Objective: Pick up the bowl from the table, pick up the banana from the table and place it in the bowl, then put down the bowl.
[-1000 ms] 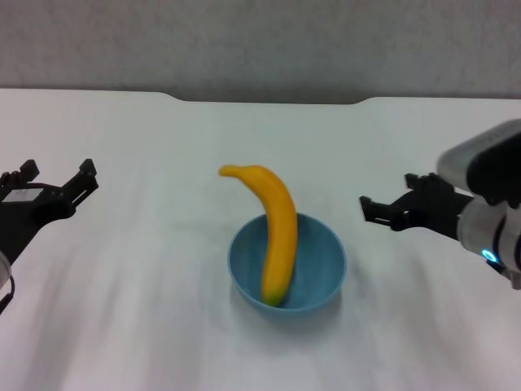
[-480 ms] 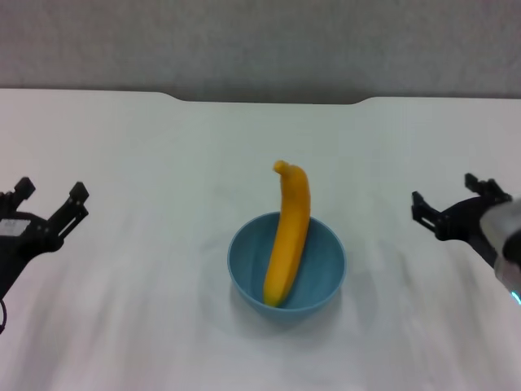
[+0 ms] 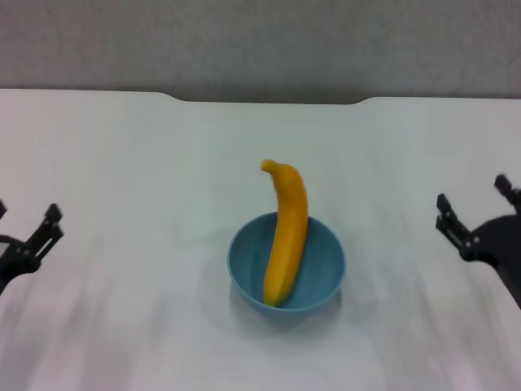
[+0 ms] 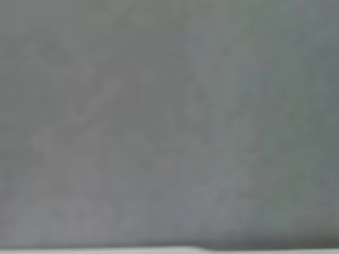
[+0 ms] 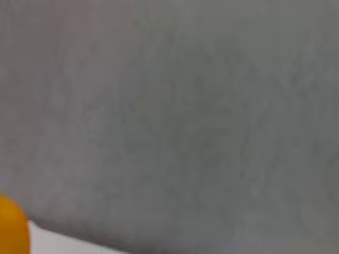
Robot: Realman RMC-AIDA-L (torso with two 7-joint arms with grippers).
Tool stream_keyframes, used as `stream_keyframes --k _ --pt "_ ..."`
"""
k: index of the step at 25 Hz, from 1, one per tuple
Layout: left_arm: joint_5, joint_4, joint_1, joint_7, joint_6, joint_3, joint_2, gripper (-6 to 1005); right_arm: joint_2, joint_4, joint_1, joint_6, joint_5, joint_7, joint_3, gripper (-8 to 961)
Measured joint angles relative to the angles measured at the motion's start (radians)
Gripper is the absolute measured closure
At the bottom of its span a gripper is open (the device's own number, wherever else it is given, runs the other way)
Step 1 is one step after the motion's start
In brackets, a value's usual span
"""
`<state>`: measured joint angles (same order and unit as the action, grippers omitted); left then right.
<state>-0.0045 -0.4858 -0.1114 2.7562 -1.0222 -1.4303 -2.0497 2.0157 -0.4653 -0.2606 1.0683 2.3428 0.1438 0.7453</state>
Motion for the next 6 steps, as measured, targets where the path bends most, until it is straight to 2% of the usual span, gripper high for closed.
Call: stream_keyframes --k 6 --pt "-0.081 0.094 -0.031 0.053 0.028 0.001 -0.004 106 0.001 0.058 -0.028 -0.001 0.002 -0.029 -0.094 59"
